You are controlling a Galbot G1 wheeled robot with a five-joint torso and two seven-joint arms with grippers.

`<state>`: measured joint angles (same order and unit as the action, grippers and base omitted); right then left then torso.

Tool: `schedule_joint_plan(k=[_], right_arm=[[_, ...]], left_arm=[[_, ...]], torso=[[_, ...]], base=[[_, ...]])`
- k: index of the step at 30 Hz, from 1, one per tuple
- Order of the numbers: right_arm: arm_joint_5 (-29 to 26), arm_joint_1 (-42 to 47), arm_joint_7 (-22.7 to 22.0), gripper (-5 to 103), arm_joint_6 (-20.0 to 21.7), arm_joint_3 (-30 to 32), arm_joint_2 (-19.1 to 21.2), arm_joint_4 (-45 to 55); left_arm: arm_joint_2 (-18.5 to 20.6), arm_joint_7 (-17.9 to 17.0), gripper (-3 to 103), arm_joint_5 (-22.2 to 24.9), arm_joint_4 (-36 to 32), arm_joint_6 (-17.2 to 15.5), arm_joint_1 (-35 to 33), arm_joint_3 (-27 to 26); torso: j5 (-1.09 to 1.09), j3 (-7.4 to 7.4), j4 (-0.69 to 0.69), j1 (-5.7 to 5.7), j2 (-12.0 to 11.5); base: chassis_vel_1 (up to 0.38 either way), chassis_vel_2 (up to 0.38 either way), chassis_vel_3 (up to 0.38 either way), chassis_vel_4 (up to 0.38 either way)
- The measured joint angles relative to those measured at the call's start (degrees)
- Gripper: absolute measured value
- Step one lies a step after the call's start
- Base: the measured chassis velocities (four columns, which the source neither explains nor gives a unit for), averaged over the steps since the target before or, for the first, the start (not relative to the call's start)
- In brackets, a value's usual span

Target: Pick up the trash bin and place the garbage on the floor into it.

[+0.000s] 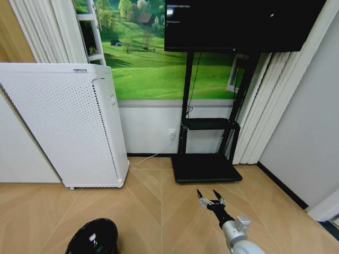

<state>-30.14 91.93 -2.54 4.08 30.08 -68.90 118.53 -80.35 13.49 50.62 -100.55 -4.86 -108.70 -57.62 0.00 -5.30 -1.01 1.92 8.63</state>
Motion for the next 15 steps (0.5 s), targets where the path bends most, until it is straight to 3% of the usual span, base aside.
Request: schedule_joint_plan(k=[4, 7, 11, 12, 14, 15], right_arm=[[0.0, -0.1, 0.0, 100, -0.3, 0.0, -0.1, -0.2], [0.0, -0.2, 0.0, 100, -0.7, -0.1, -0.1, -0.6], [0.0, -0.3, 0.0, 100, -0.8, -0.2, -0.2, -0.7], [0.1, -0.3, 0.0, 100, -0.8, -0.3, -0.4, -0.7], [0.1, -0.3, 0.0, 100, -0.9, -0.4, -0.6, -0.8], [0.2, -0.3, 0.0, 100, -0.9, -0.5, -0.7, -0.8]], left_arm=[[0.0, 0.0, 5, -0.8, 0.2, 0.0, -0.2, -0.2], [-0.2, -1.2, 18, -1.6, 0.2, -0.6, -0.6, -0.7], [-0.4, -2.2, 24, -3.1, 0.2, -2.2, -1.0, -1.7], [-0.5, -2.3, 34, -3.7, 0.2, -2.7, -1.3, -2.4], [-0.5, -2.2, 34, -3.9, 0.3, -2.9, -1.5, -2.9], [-0.4, -1.8, 39, -4.3, 0.3, -3.0, -1.7, -3.5]], torso=[[0.00, 0.00, 0.00, 0.00, 0.0], [0.00, 0.00, 0.00, 0.00, 0.0], [0.00, 0.00, 0.00, 0.00, 0.0], [0.00, 0.00, 0.00, 0.00, 0.0], [0.00, 0.00, 0.00, 0.00, 0.0], [0.00, 0.00, 0.01, 0.00, 0.0]], base=[[0.000, 0.000, 0.000, 0.000], [0.000, 0.000, 0.000, 0.000], [0.000, 0.000, 0.000, 0.000], [0.000, 0.000, 0.000, 0.000], [0.000, 0.000, 0.000, 0.000], [0.000, 0.000, 0.000, 0.000]])
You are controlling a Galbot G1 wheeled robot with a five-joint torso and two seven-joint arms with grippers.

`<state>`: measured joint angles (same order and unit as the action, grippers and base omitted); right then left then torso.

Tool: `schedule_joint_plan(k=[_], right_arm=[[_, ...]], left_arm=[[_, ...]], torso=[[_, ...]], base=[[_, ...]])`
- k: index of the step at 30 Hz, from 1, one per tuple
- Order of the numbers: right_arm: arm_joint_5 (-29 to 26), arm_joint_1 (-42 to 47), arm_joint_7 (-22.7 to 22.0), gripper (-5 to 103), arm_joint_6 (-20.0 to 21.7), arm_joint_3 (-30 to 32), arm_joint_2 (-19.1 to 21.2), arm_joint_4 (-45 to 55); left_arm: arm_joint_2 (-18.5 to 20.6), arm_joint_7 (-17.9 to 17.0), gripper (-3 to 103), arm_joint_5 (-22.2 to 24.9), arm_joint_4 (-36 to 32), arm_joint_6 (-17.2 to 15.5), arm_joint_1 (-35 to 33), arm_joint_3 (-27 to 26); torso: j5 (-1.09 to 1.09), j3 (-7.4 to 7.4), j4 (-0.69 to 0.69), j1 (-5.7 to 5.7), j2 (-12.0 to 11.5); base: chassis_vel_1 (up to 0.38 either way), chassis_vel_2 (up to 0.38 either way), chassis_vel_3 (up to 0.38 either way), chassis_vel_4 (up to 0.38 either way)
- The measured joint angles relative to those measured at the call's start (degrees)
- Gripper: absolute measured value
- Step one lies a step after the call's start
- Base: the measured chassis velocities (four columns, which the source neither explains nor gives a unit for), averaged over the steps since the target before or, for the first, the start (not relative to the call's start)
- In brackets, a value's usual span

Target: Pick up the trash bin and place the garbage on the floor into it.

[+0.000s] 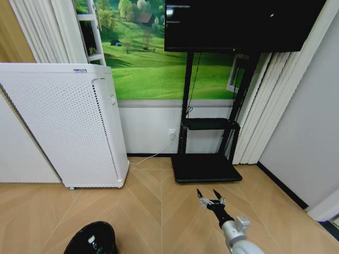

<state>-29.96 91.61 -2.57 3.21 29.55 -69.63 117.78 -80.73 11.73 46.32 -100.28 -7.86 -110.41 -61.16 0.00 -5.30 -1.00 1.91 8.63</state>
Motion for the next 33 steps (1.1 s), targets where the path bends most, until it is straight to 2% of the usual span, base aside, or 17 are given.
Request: schedule_joint_plan(k=[1, 2, 3, 4, 7, 10, 12, 15, 16, 20, 25, 27, 28, 30, 31, 32, 33], right_arm=[[0.0, 0.0, 0.0, 100, 0.0, 0.0, 0.0, 0.0], [0.3, 0.0, 0.0, 100, 0.0, -0.1, -0.1, 0.0], [0.7, 0.0, 0.0, 100, -0.1, -0.1, -0.1, 0.0], [0.7, 0.0, 0.0, 100, -0.1, -0.1, -0.1, 0.0], [1.4, 0.2, 0.1, 100, -0.2, 0.0, -0.1, 0.1], [1.6, 0.4, 0.1, 100, -0.2, 0.0, -0.2, 0.1], [1.8, 0.9, 0.1, 100, -0.2, 0.0, -0.4, 0.4], [1.8, 1.0, 0.1, 100, -0.3, 0.2, -0.4, 0.6], [1.8, 1.0, 0.0, 100, -0.4, 0.3, -0.4, 0.7], [1.8, 1.1, -0.1, 100, -0.4, 0.5, -0.3, 1.1], [1.8, 1.2, -0.2, 100, -0.1, 0.7, -0.3, 1.6], [1.7, 1.9, -0.3, 100, 1.0, 1.7, -0.3, 2.9], [1.7, 1.9, -0.3, 100, 1.0, 1.7, -0.3, 2.9], [1.6, 3.6, -0.3, 100, 1.5, 3.8, -0.6, 4.5], [1.4, 5.9, -0.3, 100, 1.6, 7.8, -2.0, 6.7], [1.4, 5.9, -0.3, 100, 1.6, 7.8, -2.0, 6.7], [1.8, 7.7, -0.3, 100, 1.4, 11.8, -3.5, 7.9]], left_arm=[[0.0, 0.0, 39, 0.0, 0.0, 0.0, 0.0, 0.0], [0.2, 0.4, 51, -0.6, 0.0, 0.1, -0.3, -0.8], [0.2, 0.5, 56, -1.0, -0.4, 0.3, -0.5, -1.5], [0.2, 0.5, 56, -1.0, -0.4, 0.3, -0.5, -1.5], [0.6, 2.1, 73, -2.5, -1.5, 1.8, -0.9, -3.2], [0.8, 2.5, 78, -3.1, -1.4, 2.4, -0.9, -3.4], [1.0, 3.4, 88, -3.9, -2.0, 3.3, -1.1, -4.0], [0.8, 4.2, 93, -3.9, -3.5, 3.4, -1.8, -4.8], [0.6, 5.7, 99, -4.6, -4.8, 3.4, -2.3, -5.8], [0.5, 9.0, 100, -7.9, -7.6, 5.0, -3.5, -8.2], [0.5, 10.2, 100, -8.3, -9.8, 6.8, -4.0, -9.4], [0.5, 11.2, 100, -7.9, -15.0, 8.1, -4.7, -11.3], [0.5, 11.2, 100, -7.9, -15.0, 8.1, -4.7, -11.3], [1.1, 10.1, 100, -7.9, -20.7, 5.6, -4.8, -12.5], [3.3, 6.6, 100, -8.8, -27.0, 3.0, -3.3, -12.5], [3.3, 6.6, 100, -8.8, -27.0, 3.0, -3.3, -12.5], [5.6, 1.7, 100, -9.3, -31.2, 0.5, -1.9, -11.5]], torso=[[0.00, 0.00, 0.00, 0.00, 0.0], [0.00, 0.00, 0.00, 0.00, 0.0], [-0.01, 0.00, 0.00, 0.00, 0.0], [-0.01, 0.00, 0.00, 0.00, 0.0], [0.01, 0.00, 0.00, 0.00, 0.0], [0.00, 0.00, -0.01, 0.00, 0.0], [-0.01, 0.00, 0.00, 0.00, 0.0], [-0.01, 0.00, 0.00, 0.00, 0.0], [0.00, 0.00, -0.01, 0.00, 0.0], [0.00, 0.00, 0.00, 0.00, 0.0], [0.00, 0.00, 0.01, 0.00, 0.0], [0.00, 0.00, 0.01, 0.00, 0.0], [0.00, 0.00, 0.01, 0.00, 0.0], [0.01, 0.00, 0.04, 0.00, 0.0], [0.02, 0.00, -0.01, 0.00, 0.0], [0.02, 0.00, -0.01, 0.00, 0.0], [0.00, 0.00, -0.02, 0.00, 0.0]], base=[[0.000, 0.000, 0.000, 0.000], [0.000, 0.000, 0.000, 0.000], [0.000, 0.000, 0.000, 0.000], [0.000, 0.000, 0.000, 0.000], [0.000, 0.000, 0.000, 0.000], [0.000, 0.000, 0.000, 0.000], [0.000, 0.000, 0.000, 0.000], [0.000, 0.000, 0.000, 0.000], [0.000, 0.000, 0.000, 0.000], [0.000, 0.000, 0.000, 0.000], [0.000, 0.000, 0.000, 0.000], [0.000, 0.000, 0.000, 0.000], [0.000, 0.000, 0.000, 0.000], [0.000, 0.000, 0.000, 0.000], [0.000, 0.000, 0.000, 0.000], [0.000, 0.000, 0.000, 0.000], [0.000, 0.000, 0.000, 0.000]])
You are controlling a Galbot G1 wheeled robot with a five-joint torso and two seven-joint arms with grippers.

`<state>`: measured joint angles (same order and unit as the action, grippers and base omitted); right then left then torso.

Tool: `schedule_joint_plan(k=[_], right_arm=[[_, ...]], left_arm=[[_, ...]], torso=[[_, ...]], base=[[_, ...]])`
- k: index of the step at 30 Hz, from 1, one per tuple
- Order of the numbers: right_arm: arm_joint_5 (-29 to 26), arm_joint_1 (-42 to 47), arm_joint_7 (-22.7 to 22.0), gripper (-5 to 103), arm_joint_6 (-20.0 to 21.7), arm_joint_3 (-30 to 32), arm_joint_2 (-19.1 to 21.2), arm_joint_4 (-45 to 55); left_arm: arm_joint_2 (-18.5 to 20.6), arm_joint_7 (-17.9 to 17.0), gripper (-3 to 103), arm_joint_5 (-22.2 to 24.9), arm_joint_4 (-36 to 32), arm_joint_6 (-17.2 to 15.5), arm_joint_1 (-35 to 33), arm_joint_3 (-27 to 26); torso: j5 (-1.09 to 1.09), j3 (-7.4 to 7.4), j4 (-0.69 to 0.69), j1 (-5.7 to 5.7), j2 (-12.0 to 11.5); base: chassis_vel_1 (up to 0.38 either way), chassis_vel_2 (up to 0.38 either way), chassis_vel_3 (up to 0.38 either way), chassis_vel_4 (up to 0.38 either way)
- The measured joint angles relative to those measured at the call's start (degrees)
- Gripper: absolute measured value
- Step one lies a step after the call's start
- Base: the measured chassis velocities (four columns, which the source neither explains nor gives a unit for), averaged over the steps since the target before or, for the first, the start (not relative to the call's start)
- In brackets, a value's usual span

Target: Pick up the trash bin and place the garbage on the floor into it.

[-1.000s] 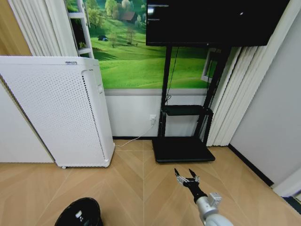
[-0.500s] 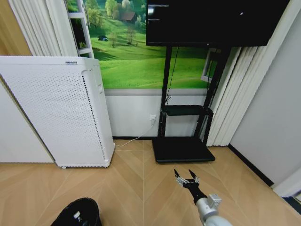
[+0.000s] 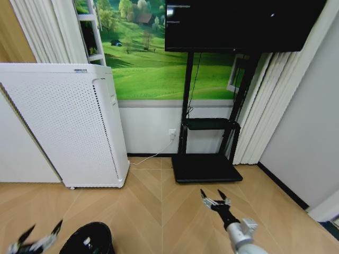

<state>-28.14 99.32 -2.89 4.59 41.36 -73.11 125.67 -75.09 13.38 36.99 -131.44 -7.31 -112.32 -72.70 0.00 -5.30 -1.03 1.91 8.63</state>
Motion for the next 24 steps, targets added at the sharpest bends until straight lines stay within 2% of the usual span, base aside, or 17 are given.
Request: schedule_joint_plan(k=[1, 2, 3, 5, 6, 8, 9, 11, 12, 18, 24], right_arm=[[0.0, 0.0, 0.0, 100, 0.0, 0.0, 0.0, 0.0], [0.3, 1.7, 0.5, 100, -0.4, 4.0, -1.3, 1.3], [-0.2, 2.9, 0.7, 100, -0.5, 6.5, -1.9, 2.6], [-0.9, 3.2, 0.7, 100, -0.4, 7.4, -1.8, 3.3], [-1.5, 3.3, 0.8, 100, -0.2, 8.0, -1.7, 4.0], [-1.7, 3.7, 0.8, 100, -0.1, 8.9, -1.9, 4.8], [-1.8, 4.3, 0.8, 100, -0.1, 9.7, -2.5, 5.4], [-1.9, 4.8, 0.8, 100, -0.1, 10.4, -3.0, 6.2], [-1.7, 5.4, 0.8, 100, -0.3, 11.1, -3.6, 7.0], [-0.3, 6.2, 0.8, 100, -0.4, 11.6, -4.9, 8.6], [-0.1, 6.3, 0.7, 100, -0.2, 11.5, -5.0, 8.7]], left_arm=[[0.0, 0.0, 100, 0.0, 0.0, 0.0, 0.0, 0.0], [2.1, -3.6, 100, 0.0, -3.1, -1.7, 1.0, 1.1], [3.1, -5.9, 100, 0.4, -5.9, -2.6, 1.4, 1.7], [2.6, -6.8, 100, 0.6, -8.1, -2.9, 0.9, 1.6], [1.8, -7.4, 100, 0.6, -9.8, -2.9, 0.4, 1.6], [1.8, -7.9, 100, 0.7, -11.2, -3.0, 0.3, 1.8], [2.0, -8.1, 100, 0.8, -12.0, -3.2, 0.3, 2.4], [2.1, -8.4, 100, 0.8, -12.4, -3.4, 0.4, 3.1], [2.0, -8.6, 100, 0.5, -12.5, -3.5, 0.3, 4.0], [1.2, -8.7, 100, -1.7, -12.4, -3.5, 0.0, 6.6], [1.1, -8.7, 100, -1.9, -12.1, -3.5, 0.0, 6.8]], torso=[[0.00, 0.00, 0.00, 0.00, 0.0], [0.00, 0.00, -0.03, 0.00, 0.0], [-0.02, 0.00, -0.05, 0.00, 0.0], [-0.01, 0.00, -0.04, 0.00, 0.0], [0.01, 0.00, 0.08, 0.00, 0.0], [0.01, 0.00, 0.13, 0.00, 0.0], [0.01, 0.00, 0.05, 0.00, 0.0], [0.01, 0.00, 0.04, 0.00, 0.0], [0.00, 0.00, -0.01, 0.00, 0.0], [-0.01, 0.00, 0.03, 0.00, 0.0], [0.00, 0.00, 0.02, 0.00, 0.0]], base=[[0.000, 0.000, 0.000, 0.000], [0.000, 0.000, 0.000, 0.000], [0.000, 0.000, 0.000, 0.000], [0.000, 0.000, 0.000, 0.000], [0.000, 0.000, 0.000, 0.000], [0.000, 0.000, 0.000, 0.000], [0.000, 0.000, 0.000, 0.000], [0.000, 0.000, 0.000, 0.000], [0.000, 0.000, 0.000, 0.000], [0.000, 0.000, 0.000, 0.000], [0.000, 0.000, 0.000, 0.000]])
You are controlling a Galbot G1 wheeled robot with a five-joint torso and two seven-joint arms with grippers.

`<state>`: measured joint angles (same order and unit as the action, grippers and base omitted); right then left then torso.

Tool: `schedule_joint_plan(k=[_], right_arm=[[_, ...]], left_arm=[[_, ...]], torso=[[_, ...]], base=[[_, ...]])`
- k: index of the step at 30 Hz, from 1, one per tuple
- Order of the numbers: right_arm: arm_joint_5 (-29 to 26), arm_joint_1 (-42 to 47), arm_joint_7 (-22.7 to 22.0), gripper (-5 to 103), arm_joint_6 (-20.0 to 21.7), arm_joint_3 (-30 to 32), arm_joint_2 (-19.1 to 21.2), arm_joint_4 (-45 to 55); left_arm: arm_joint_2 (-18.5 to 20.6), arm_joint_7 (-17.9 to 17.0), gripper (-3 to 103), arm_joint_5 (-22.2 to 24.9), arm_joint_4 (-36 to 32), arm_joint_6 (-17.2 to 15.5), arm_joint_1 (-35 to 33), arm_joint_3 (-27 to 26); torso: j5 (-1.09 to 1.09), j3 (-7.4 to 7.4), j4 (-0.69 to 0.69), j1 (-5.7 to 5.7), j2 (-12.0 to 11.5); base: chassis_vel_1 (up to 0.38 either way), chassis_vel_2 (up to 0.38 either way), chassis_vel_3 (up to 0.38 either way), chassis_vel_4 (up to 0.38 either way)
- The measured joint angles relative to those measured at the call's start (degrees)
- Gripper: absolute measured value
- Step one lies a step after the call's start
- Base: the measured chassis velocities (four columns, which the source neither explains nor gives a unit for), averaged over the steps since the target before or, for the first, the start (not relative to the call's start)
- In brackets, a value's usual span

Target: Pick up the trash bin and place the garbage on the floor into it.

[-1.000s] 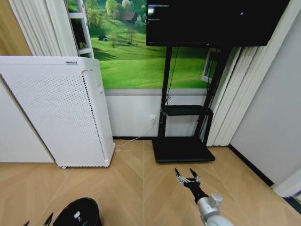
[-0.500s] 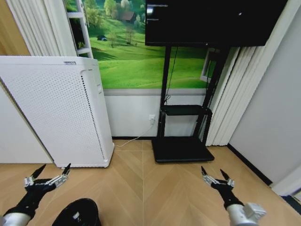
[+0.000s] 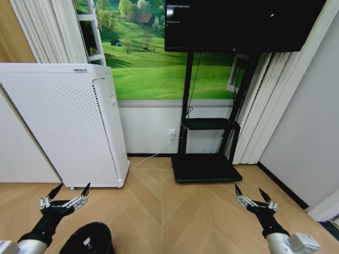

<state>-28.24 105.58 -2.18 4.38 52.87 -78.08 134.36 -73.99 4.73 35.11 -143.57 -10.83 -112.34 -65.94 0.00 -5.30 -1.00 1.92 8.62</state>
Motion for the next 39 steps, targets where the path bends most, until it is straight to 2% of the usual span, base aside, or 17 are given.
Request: schedule_joint_plan(k=[13, 20, 25, 30, 39], right_arm=[[0.0, -0.1, -0.1, 100, 0.1, -0.2, 0.1, -0.1], [0.0, -0.1, -0.1, 100, 0.1, -0.2, 0.1, -0.1], [0.0, -0.1, -0.1, 100, 0.1, -0.2, 0.1, -0.2], [0.0, -0.1, -0.1, 100, 0.1, -0.3, 0.1, -0.2], [0.0, -0.1, -0.1, 100, 0.1, -0.3, 0.1, -0.2]], left_arm=[[0.0, 0.0, 100, 0.0, 0.2, 0.0, 0.0, 0.0], [0.0, 0.1, 100, 0.0, 0.3, 0.0, 0.0, -0.1], [0.0, 0.1, 100, 0.0, 0.3, 0.0, 0.0, -0.1], [0.0, 0.1, 100, 0.0, 0.3, 0.0, 0.0, -0.1], [0.0, 0.1, 100, 0.1, 0.3, 0.0, 0.0, -0.1]], torso=[[0.00, 0.03, 0.00, 0.00, 0.0], [0.00, 1.24, 0.00, -0.30, -1.5], [0.00, 1.55, -0.01, -0.35, -1.9], [0.00, 0.99, -0.01, -0.22, -1.1], [0.00, -1.13, -0.01, 0.30, 1.5]], base=[[0.000, 0.000, 0.000, 0.000], [0.000, 0.000, 0.000, 0.000], [0.000, 0.000, 0.000, 0.000], [0.000, 0.000, 0.000, 0.000], [0.000, 0.000, 0.000, 0.000]])
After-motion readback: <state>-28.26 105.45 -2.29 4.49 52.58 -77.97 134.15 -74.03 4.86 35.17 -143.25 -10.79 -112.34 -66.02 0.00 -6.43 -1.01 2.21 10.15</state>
